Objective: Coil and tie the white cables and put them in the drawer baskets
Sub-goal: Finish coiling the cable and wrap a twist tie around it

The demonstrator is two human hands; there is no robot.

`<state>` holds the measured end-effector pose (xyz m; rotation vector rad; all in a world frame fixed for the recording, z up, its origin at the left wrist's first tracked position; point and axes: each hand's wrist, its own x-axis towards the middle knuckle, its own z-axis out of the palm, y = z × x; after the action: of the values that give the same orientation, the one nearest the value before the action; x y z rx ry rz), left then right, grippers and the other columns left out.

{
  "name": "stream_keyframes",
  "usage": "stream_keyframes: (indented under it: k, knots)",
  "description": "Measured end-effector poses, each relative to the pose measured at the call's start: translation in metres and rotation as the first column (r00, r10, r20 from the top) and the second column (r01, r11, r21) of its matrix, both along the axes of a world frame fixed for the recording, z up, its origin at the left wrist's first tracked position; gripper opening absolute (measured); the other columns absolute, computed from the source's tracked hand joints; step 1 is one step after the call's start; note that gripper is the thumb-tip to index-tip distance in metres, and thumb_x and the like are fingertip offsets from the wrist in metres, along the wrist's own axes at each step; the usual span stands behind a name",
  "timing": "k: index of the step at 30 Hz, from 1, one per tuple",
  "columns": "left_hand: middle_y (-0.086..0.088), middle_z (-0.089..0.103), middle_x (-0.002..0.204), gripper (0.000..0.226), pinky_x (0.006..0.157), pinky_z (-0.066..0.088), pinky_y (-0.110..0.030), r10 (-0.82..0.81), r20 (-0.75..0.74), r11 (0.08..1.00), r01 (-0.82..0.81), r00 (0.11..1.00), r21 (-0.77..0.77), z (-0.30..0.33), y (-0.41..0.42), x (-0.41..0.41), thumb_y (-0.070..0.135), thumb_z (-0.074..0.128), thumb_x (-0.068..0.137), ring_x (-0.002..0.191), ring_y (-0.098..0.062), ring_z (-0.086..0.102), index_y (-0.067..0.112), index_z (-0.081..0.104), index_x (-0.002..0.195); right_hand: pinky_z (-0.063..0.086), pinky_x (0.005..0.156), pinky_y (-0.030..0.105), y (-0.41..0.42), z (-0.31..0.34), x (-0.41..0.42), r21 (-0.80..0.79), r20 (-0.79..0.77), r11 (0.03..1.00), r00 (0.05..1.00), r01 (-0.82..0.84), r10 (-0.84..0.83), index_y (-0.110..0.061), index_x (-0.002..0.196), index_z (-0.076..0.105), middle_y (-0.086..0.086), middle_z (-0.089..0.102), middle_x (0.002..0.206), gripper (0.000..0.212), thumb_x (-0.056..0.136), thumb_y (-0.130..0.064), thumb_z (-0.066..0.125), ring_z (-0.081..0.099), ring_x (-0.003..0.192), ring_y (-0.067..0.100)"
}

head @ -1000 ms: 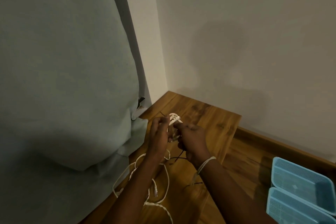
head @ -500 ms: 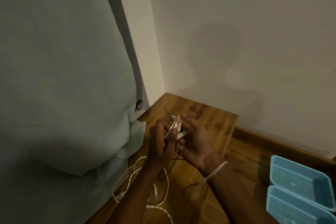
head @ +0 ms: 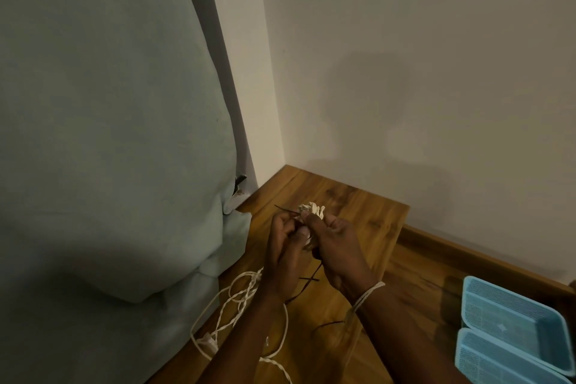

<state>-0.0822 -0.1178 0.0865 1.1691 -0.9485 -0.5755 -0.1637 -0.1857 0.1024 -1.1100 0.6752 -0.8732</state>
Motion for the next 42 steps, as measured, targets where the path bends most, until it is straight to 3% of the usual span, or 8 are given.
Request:
stream_keyframes:
  k: [6,10,14,19,27,34,38,42]
  knots:
    - [0.009,0.065,0.104,0.02,0.073,0.053,-0.013,0.408,0.281,0.905,-0.426,0.869,0.006,0.004,-0.008,-0.004,0.027,0.046,0.102,0.096,-0.012,0.066,0.023,0.064,0.108,0.027,0.043,0.024,0.002,0.0,-0.004,0.03,-0.007,0.986,0.987,-0.162,0.163,0.005,0.085,0.067,0.011,0.053,0.061,0.036,0.095,-0.03,0.066,0.036,0.043,0.01]
    - [0.0,0.063,0.118,0.024,0.095,0.049,-0.034,0.268,0.73,0.957,-0.263,0.629,-0.125,0.001,-0.01,0.029,0.029,0.043,0.098,0.111,-0.017,0.059,0.029,0.061,0.115,0.024,0.041,0.022,-0.006,0.0,-0.014,0.155,-0.049,0.953,0.961,-0.261,0.271,-0.004,0.081,0.067,0.006,0.054,0.06,0.024,0.092,-0.026,0.069,0.036,0.044,0.011]
    - [0.021,0.07,0.11,0.026,0.09,0.047,-0.013,-0.237,0.492,0.961,0.127,0.838,0.246,0.022,-0.001,0.033,0.034,0.04,0.102,0.108,0.001,0.062,0.035,0.064,0.112,0.044,0.058,0.028,-0.009,-0.003,-0.019,0.224,-0.037,0.898,0.917,-0.379,0.396,-0.006,0.088,0.075,0.017,0.069,0.084,0.035,0.076,-0.037,0.084,0.058,0.073,0.027]
    - [0.012,0.072,0.093,0.031,0.078,0.05,-0.014,-0.156,0.27,0.968,0.093,0.95,0.231,0.01,-0.005,0.026,0.03,0.039,0.099,0.092,-0.003,0.066,0.021,0.068,0.097,0.054,0.046,0.02,-0.001,-0.006,-0.024,0.302,0.056,0.824,0.872,-0.479,0.486,0.001,0.09,0.065,0.009,0.074,0.066,0.024,0.102,-0.016,0.052,0.07,0.051,0.013]
    - [-0.01,0.054,0.07,0.029,0.061,0.044,-0.018,-0.013,0.4,0.984,-0.059,0.916,0.167,0.015,-0.006,0.019,0.039,0.041,0.095,0.067,-0.008,0.053,0.022,0.056,0.078,0.046,0.069,0.019,-0.01,-0.015,-0.018,0.413,0.168,0.685,0.79,-0.6,0.59,-0.004,0.104,0.075,0.012,0.066,0.098,0.043,0.074,-0.032,0.086,0.056,0.083,0.019]
    - [-0.011,0.057,0.062,0.037,0.058,0.049,-0.038,0.126,0.509,0.959,-0.236,0.851,0.158,0.019,-0.002,0.043,0.034,0.044,0.101,0.061,-0.025,0.058,0.018,0.055,0.07,0.039,0.038,0.009,-0.035,-0.001,-0.041,0.424,0.149,0.763,0.869,-0.487,0.472,-0.004,0.084,0.063,0.006,0.051,0.073,0.006,0.088,0.0,0.061,0.046,0.048,0.002]
    - [0.018,0.064,0.066,0.032,0.061,0.045,-0.01,0.05,0.61,0.947,-0.231,0.791,0.222,0.014,0.005,0.055,0.027,0.042,0.102,0.071,-0.001,0.062,0.033,0.057,0.074,0.062,0.065,0.025,-0.045,0.013,-0.056,0.413,0.43,0.795,0.865,-0.443,0.259,0.006,0.094,0.069,0.019,0.067,0.091,0.016,0.086,0.002,0.055,0.072,0.073,0.019]
    - [0.018,0.063,0.07,0.031,0.062,0.047,-0.018,-0.064,0.61,0.957,-0.125,0.79,0.262,0.005,0.003,0.049,0.048,0.038,0.099,0.067,-0.002,0.061,0.04,0.062,0.081,0.06,0.087,0.037,-0.033,0.023,-0.048,0.293,0.473,0.858,0.844,-0.422,0.254,0.009,0.108,0.066,0.029,0.069,0.105,0.038,0.091,-0.006,0.037,0.072,0.095,0.033]
